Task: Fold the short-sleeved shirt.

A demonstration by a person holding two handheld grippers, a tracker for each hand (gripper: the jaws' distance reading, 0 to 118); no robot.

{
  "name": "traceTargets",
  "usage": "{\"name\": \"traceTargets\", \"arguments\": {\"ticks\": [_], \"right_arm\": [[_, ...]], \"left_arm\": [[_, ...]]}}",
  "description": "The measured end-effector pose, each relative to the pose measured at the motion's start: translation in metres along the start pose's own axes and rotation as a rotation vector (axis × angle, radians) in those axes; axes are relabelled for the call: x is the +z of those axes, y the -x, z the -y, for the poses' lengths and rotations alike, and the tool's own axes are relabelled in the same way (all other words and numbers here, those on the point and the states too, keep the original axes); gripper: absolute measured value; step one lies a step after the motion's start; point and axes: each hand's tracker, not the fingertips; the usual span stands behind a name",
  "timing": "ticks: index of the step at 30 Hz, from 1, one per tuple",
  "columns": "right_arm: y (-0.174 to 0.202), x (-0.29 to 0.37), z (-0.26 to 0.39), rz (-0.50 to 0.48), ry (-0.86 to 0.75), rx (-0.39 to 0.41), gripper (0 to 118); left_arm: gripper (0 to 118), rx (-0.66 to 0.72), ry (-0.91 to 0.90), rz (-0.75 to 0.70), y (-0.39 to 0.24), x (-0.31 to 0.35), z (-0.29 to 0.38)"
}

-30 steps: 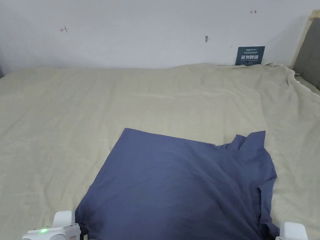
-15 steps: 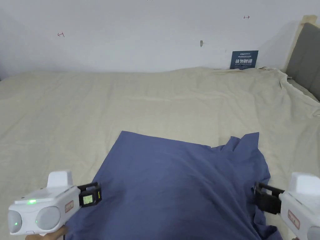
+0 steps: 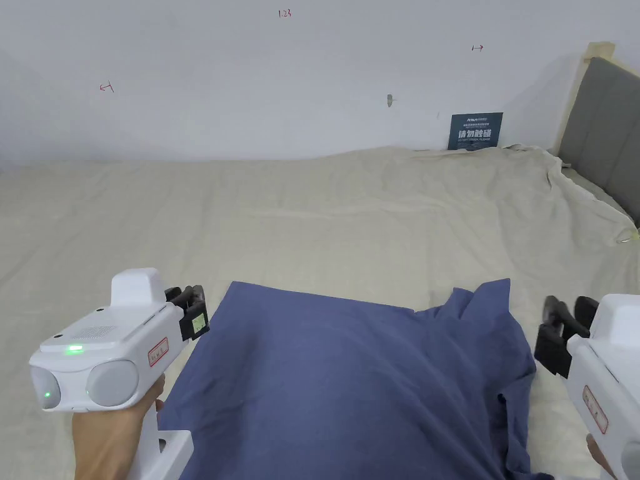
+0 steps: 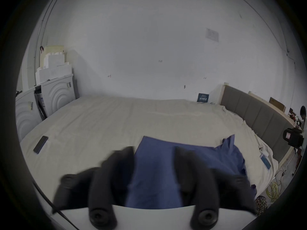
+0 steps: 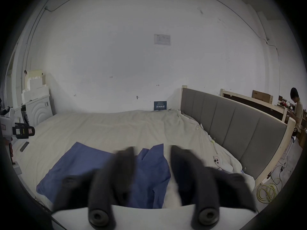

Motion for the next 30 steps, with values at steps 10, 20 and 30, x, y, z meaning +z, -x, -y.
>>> {"name": "traceTargets", "arguments": {"ticks": [10, 20, 30], "right_arm": [[-0.003, -0.051, 0.001, 0.002, 0.012, 0.001, 0], [-0.009, -0.121, 0.018, 0.04, 0.096, 0.012, 0], [-0.018, -0.154, 0.044, 0.093, 0.157, 0.035, 0]], "left_arm": [[0, -0.055, 0.162, 0.104, 0.002, -0.12, -0.006], [8, -0.13, 0.374, 0.089, 0.018, -0.294, -0.023], [74, -0.139, 0.582, 0.002, 0.038, -0.397, -0.004]]}}
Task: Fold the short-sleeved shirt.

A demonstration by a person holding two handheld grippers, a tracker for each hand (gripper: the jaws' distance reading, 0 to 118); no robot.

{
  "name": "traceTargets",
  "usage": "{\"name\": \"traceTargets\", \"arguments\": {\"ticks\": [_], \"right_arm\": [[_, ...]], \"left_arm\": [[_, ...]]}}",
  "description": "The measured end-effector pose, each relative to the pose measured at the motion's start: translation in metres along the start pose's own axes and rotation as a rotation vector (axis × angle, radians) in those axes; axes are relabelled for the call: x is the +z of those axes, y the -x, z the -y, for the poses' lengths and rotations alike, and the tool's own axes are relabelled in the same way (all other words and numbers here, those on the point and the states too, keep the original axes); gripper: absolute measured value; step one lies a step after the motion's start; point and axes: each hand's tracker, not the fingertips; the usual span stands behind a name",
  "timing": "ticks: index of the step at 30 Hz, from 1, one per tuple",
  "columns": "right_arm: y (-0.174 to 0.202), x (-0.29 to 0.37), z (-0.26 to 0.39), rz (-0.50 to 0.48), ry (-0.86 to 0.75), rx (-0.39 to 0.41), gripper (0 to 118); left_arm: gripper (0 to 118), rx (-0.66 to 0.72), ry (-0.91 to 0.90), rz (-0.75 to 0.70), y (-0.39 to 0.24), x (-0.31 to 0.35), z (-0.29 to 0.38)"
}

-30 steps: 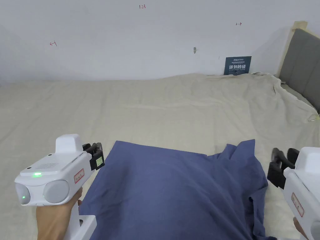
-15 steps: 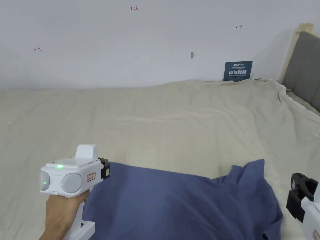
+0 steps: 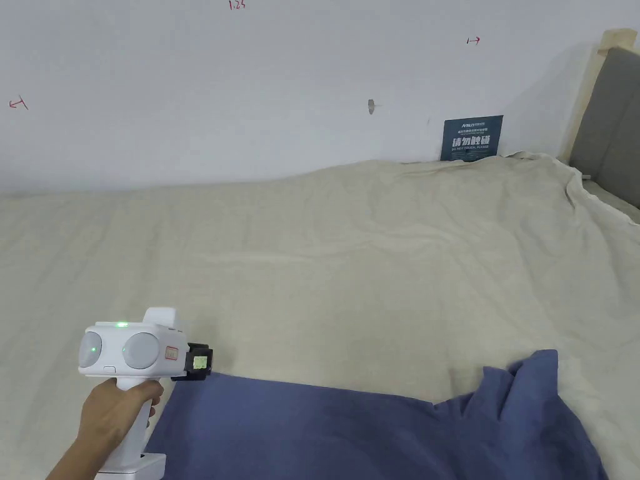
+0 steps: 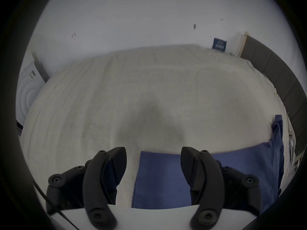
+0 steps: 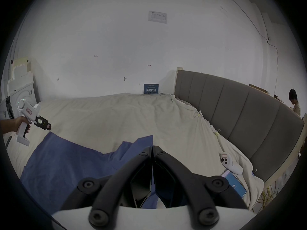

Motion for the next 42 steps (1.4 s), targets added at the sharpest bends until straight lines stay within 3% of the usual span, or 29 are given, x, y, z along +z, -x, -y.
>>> {"name": "traceTargets", "arguments": {"ticks": [9, 11, 12, 13, 18, 21, 22, 23, 25, 26, 27, 32, 36, 40, 41, 42], "right_arm": [[-0.014, -0.013, 0.011, 0.023, 0.043, -0.003, 0], [-0.017, -0.014, 0.012, 0.022, 0.051, -0.014, 0], [-0.019, -0.017, 0.011, 0.018, 0.063, -0.028, 0], [-0.021, -0.021, 0.01, 0.011, 0.076, -0.043, 0], [-0.032, -0.059, -0.002, -0.042, 0.165, -0.147, 0], [-0.035, -0.096, -0.008, -0.077, 0.26, -0.112, 3], [-0.036, -0.107, -0.009, -0.081, 0.29, -0.121, 13], [-0.037, -0.119, -0.009, -0.081, 0.32, -0.122, 32], [-0.039, -0.145, -0.004, -0.108, 0.402, -0.141, 82], [-0.038, -0.155, -0.001, -0.109, 0.435, -0.12, 93], [-0.037, -0.164, 0.003, -0.097, 0.456, -0.109, 95], [-0.022, -0.193, 0.016, -0.076, 0.548, 0.007, 92], [-0.008, -0.209, 0.026, -0.07, 0.62, 0.034, 62], [0.007, -0.208, 0.03, -0.056, 0.608, 0.107, 56], [0.007, -0.208, 0.03, -0.076, 0.602, 0.127, 49], [0.006, -0.208, 0.03, -0.101, 0.594, 0.125, 34]], "left_arm": [[69, 0.036, 0.068, -0.003, 0.0, -0.029, 0.007], [47, 0.017, 0.065, 0.032, -0.003, -0.023, 0.008], [30, 0.003, 0.059, 0.049, -0.007, -0.019, 0.009], [4, 0.0, 0.058, 0.052, -0.01, -0.018, 0.01], [0, -0.02, 0.01, 0.035, -0.022, 0.003, 0.02], [0, -0.004, -0.078, 0.095, -0.02, 0.036, 0.026], [0, -0.007, -0.095, 0.104, -0.02, 0.047, 0.029], [0, -0.019, -0.111, 0.115, -0.02, 0.059, 0.031], [0, -0.032, -0.14, 0.124, -0.018, 0.083, 0.037], [0, -0.036, -0.146, 0.128, -0.017, 0.092, 0.039], [0, -0.039, -0.155, 0.13, -0.018, 0.102, 0.04], [0, -0.041, -0.179, 0.126, -0.018, 0.13, 0.041], [0, -0.027, -0.184, 0.127, -0.02, 0.137, 0.041], [0, -0.03, -0.181, 0.128, -0.023, 0.136, 0.042], [0, -0.03, -0.181, 0.129, -0.024, 0.137, 0.043], [0, -0.027, -0.182, 0.13, -0.025, 0.137, 0.043]]}}
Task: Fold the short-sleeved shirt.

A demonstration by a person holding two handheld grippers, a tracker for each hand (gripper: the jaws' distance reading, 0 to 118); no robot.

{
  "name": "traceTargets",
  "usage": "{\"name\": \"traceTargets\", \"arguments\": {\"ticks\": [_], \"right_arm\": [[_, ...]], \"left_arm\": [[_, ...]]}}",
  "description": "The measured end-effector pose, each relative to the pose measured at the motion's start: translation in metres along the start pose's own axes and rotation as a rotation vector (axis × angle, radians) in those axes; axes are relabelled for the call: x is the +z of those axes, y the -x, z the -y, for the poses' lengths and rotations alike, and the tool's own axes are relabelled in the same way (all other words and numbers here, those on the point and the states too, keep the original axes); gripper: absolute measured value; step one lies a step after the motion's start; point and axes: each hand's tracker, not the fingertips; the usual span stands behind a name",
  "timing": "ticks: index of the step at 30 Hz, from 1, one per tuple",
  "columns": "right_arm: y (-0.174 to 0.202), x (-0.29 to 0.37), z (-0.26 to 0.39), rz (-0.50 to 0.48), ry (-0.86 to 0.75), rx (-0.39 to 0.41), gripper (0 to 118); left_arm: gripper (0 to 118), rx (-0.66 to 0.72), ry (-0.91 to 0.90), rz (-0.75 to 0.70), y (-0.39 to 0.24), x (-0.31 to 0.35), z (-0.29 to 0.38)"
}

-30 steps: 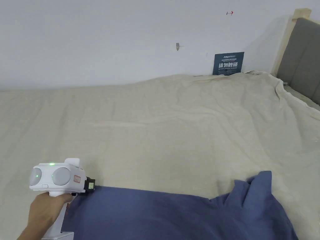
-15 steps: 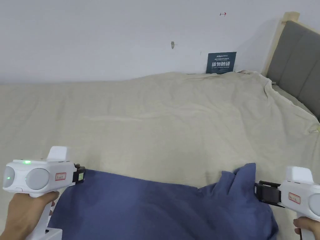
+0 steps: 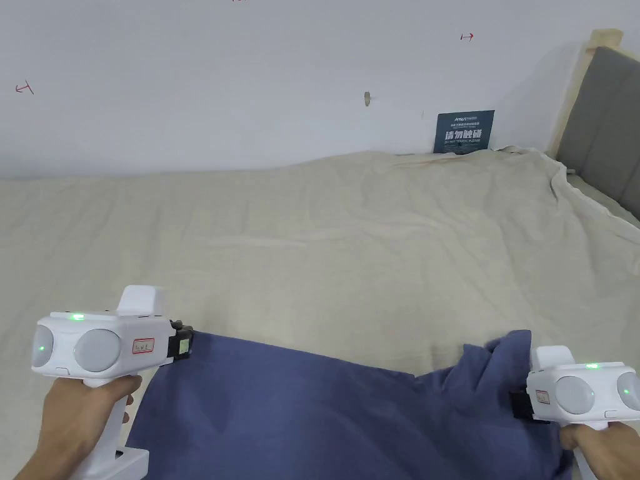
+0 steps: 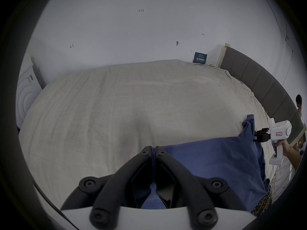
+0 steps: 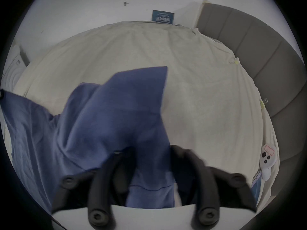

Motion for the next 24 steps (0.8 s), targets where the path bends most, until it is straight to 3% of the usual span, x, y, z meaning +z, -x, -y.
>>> {"name": "traceTargets", "arguments": {"ticks": [1, 4, 8, 20, 24], "right_arm": [[0.003, 0.002, 0.0, -0.012, -0.002, -0.003, 1], [0.012, 0.017, 0.003, 0.012, -0.032, 0.065, 1], [-0.004, 0.05, -0.003, -0.04, -0.133, -0.003, 0], [-0.027, 0.229, -0.072, -0.121, -0.556, 0.02, 0], [-0.032, 0.276, -0.098, -0.149, -0.676, -0.005, 0]], "left_arm": [[0, 0.004, 0.0, 0.0, 0.001, -0.002, 0.0], [0, 0.014, -0.002, 0.0, 0.003, -0.002, 0.001], [0, 0.027, -0.016, -0.009, 0.006, 0.008, 0.001], [0, 0.088, -0.192, -0.084, 0.028, 0.108, -0.048], [0, 0.106, -0.305, -0.098, 0.036, 0.156, -0.079]]}}
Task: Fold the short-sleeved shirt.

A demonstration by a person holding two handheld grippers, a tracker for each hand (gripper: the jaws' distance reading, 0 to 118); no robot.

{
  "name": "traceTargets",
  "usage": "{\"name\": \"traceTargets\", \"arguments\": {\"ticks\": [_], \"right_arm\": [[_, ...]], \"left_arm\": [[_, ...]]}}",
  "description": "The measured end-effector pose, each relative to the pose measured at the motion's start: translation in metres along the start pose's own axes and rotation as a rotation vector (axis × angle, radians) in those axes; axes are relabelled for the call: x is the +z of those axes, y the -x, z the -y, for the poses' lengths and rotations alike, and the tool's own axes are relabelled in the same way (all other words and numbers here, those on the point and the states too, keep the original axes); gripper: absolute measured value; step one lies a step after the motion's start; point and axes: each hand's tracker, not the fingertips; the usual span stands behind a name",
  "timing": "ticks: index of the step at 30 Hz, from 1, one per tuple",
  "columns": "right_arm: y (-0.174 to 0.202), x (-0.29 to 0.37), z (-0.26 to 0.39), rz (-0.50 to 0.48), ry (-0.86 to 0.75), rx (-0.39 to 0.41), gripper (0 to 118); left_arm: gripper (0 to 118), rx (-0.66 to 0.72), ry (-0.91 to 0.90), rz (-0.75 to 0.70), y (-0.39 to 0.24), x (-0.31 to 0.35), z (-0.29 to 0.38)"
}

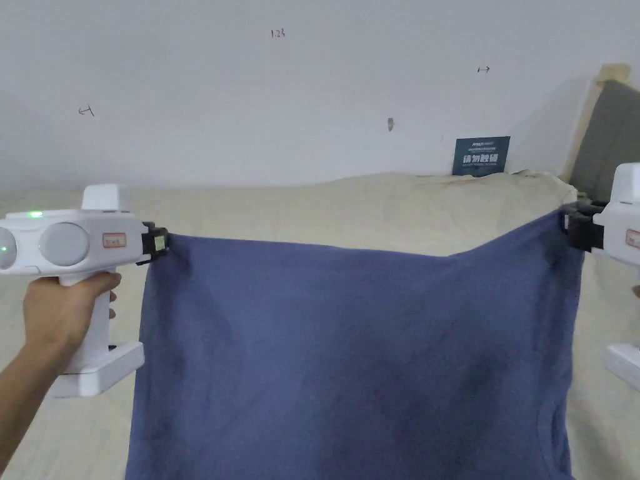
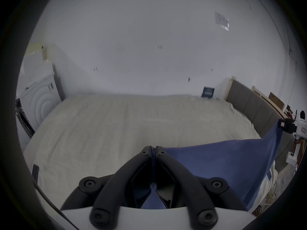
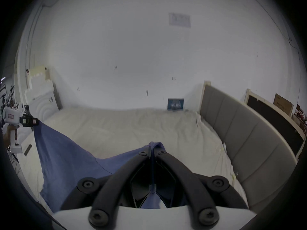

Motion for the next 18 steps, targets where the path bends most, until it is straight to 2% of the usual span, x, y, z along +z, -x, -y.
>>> {"name": "traceTargets", "arguments": {"ticks": [6, 11, 15, 18], "right_arm": [[0.007, 0.02, -0.067, 0.019, -0.146, 0.016, 0], [0.022, 0.033, -0.122, 0.021, -0.253, 0.06, 0], [0.022, 0.037, -0.163, 0.015, -0.321, 0.051, 0], [0.024, 0.039, -0.183, 0.021, -0.355, 0.078, 0]], "left_arm": [[0, 0.0, -0.123, -0.042, 0.011, 0.042, -0.061], [0, 0.001, -0.223, -0.073, 0.014, 0.067, -0.111], [0, 0.02, -0.278, -0.077, 0.019, 0.082, -0.143], [0, 0.032, -0.304, -0.074, 0.024, 0.088, -0.159]]}}
